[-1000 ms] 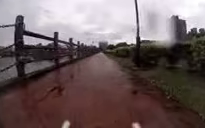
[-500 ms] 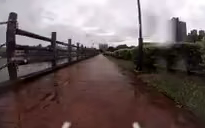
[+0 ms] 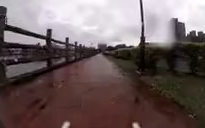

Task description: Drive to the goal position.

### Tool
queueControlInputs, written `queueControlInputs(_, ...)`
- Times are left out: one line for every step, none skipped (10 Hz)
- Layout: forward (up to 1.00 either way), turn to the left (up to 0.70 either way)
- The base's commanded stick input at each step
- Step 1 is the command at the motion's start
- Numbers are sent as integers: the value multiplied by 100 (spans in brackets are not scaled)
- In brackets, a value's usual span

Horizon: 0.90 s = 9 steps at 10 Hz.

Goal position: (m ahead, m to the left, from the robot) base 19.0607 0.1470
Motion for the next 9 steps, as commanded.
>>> queueControlInputs(50, 0)
queueControlInputs(50, 0)
queueControlInputs(50, 0)
queueControlInputs(50, 0)
queueControlInputs(50, 0)
queueControlInputs(50, 0)
queueControlInputs(50, 0)
queueControlInputs(50, 26)
queueControlInputs(50, 50)
